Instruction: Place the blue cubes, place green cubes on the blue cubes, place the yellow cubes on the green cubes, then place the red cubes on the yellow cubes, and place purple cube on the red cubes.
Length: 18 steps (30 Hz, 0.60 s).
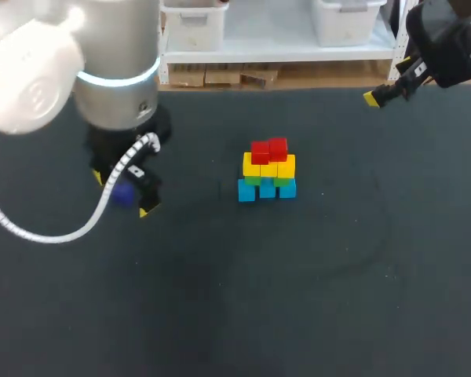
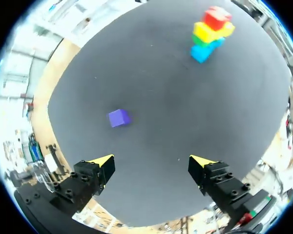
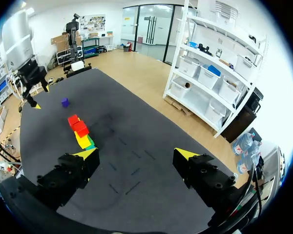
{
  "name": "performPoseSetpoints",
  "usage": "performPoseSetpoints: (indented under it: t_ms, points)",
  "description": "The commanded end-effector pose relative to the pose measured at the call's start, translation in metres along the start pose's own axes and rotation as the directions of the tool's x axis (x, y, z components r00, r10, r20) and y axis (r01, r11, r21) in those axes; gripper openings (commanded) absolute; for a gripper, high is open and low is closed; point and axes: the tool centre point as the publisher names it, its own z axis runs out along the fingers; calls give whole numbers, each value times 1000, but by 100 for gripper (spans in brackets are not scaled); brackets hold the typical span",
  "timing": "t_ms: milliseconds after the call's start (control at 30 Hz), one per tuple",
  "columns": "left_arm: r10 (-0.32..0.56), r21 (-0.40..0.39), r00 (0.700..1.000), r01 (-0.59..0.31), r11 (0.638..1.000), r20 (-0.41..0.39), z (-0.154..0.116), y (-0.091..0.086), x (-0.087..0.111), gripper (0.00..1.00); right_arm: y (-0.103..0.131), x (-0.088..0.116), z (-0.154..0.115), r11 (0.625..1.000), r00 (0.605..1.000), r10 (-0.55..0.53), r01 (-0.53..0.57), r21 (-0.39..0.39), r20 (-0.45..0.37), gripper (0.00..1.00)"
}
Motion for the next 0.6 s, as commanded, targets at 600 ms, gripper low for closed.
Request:
performPoseSetpoints:
  t_ms: [600]
  points:
    - [-181, 105, 968, 165, 981, 174, 56, 42, -16, 100, 1, 0, 0, 1000, 1000, 1, -1, 2, 0, 100]
